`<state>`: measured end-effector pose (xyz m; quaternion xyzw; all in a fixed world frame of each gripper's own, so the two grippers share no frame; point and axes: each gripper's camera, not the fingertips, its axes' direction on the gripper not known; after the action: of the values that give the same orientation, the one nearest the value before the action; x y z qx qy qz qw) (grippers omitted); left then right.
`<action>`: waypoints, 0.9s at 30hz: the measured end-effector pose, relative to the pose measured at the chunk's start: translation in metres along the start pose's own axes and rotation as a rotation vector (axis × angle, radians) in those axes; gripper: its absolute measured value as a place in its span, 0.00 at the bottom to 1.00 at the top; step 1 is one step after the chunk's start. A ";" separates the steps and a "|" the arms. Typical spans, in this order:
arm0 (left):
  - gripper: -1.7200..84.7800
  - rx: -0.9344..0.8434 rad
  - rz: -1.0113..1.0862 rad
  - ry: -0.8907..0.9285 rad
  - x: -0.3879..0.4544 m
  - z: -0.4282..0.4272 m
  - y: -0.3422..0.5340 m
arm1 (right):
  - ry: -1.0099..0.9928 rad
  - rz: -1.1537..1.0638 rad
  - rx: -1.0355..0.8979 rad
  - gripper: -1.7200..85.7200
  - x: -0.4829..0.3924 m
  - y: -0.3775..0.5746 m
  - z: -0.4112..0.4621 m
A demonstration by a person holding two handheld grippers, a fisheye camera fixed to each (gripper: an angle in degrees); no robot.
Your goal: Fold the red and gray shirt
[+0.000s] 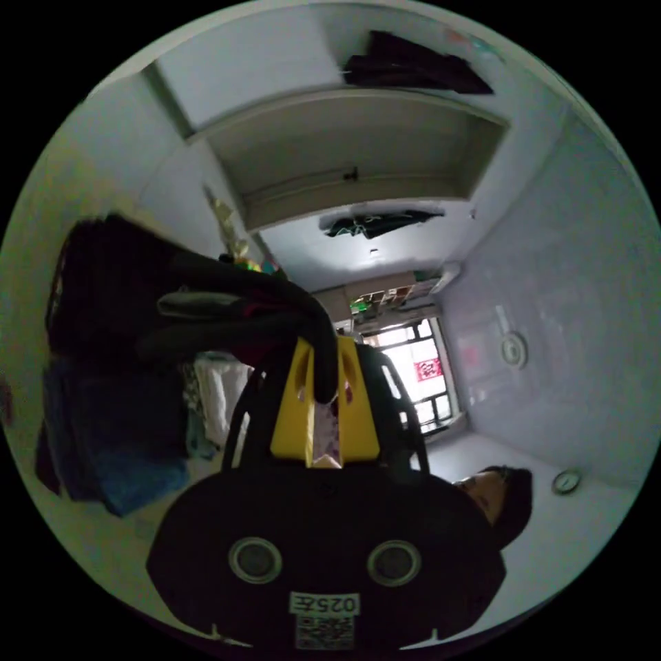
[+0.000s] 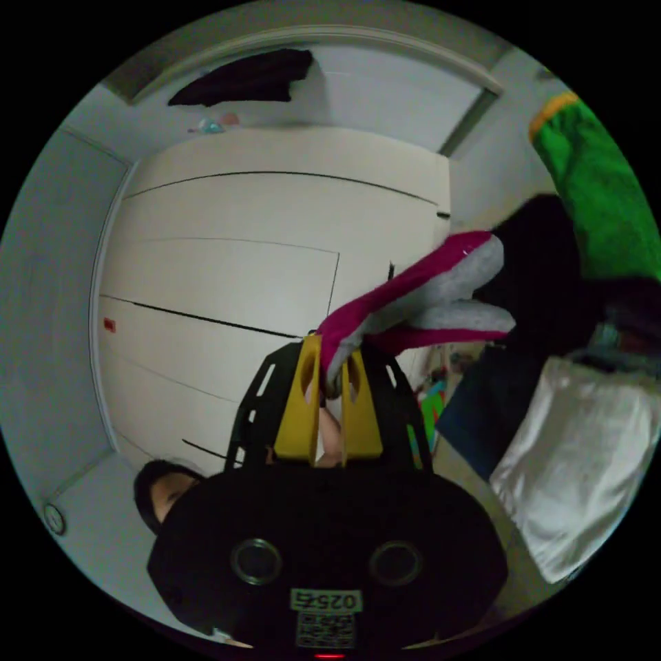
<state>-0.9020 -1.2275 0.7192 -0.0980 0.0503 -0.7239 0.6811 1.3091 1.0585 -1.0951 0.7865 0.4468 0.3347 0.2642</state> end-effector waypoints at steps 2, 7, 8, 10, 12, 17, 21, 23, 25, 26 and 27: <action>0.03 0.014 0.087 -0.052 0.011 0.010 -0.017 | 0.028 -0.033 0.019 0.07 -0.005 -0.033 0.007; 0.03 0.008 0.030 -0.245 -0.099 0.047 -0.020 | 0.320 -0.003 -0.018 0.08 0.056 -0.104 0.044; 0.03 -0.001 -0.008 -0.276 -0.121 0.052 -0.017 | 0.365 0.032 -0.030 0.08 0.070 -0.107 0.049; 0.03 -0.070 -0.168 -0.444 -0.212 0.075 0.014 | 0.595 0.215 -0.125 0.07 0.119 -0.104 0.070; 0.03 -0.121 -0.195 -0.547 -0.256 0.092 0.049 | 0.701 0.235 -0.214 0.06 0.128 -0.094 0.085; 0.05 0.028 -0.168 -0.403 -0.280 0.084 0.133 | 0.811 0.150 -0.242 0.10 0.059 -0.077 0.088; 0.06 0.035 -0.190 -0.402 -0.285 0.076 0.213 | 0.758 0.092 -0.323 0.13 -0.037 -0.031 0.058; 0.06 0.100 -0.116 -0.446 -0.266 0.065 0.265 | 0.700 -0.087 -0.206 0.11 -0.110 0.016 0.027; 0.05 0.259 0.124 -0.534 -0.210 0.060 0.355 | 0.711 -0.422 0.035 0.10 -0.226 0.120 -0.019; 0.04 0.294 0.226 -0.549 -0.190 0.064 0.381 | 0.741 -0.520 0.104 0.10 -0.257 0.154 -0.029; 0.04 0.356 0.409 -0.594 -0.150 0.078 0.436 | 0.827 -0.721 0.227 0.10 -0.318 0.228 -0.047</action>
<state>-0.4521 -1.1030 0.6946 -0.1715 -0.2566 -0.5109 0.8023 1.2737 0.6788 -0.9942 0.4108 0.7870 0.4536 0.0782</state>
